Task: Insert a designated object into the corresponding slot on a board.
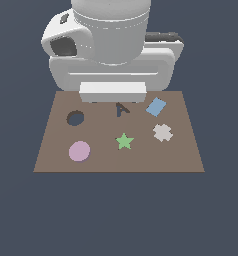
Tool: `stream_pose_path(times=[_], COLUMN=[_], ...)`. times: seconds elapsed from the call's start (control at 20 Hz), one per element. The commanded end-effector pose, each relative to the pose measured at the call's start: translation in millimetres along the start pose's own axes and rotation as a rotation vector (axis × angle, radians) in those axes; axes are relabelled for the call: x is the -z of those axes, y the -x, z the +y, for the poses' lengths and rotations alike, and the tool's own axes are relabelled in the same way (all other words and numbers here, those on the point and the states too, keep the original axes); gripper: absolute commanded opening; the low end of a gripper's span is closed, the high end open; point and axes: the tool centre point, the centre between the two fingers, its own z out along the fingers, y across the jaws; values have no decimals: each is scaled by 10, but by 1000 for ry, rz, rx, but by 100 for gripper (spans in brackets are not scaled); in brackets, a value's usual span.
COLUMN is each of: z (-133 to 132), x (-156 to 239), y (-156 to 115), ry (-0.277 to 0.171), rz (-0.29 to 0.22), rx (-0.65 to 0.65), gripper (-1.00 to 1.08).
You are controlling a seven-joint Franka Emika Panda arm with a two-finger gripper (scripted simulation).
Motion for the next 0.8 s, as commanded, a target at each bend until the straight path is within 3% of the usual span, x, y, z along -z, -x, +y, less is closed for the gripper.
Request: stream_pose_path(times=[0.0,0.4,0.75], z=[0,63,246], x=[0,-111,-393], y=[0,-88,-295], ry=[0,1,1], rz=[0,-3,-12], rx=[0,-56,-199], gripper=[100,100,100])
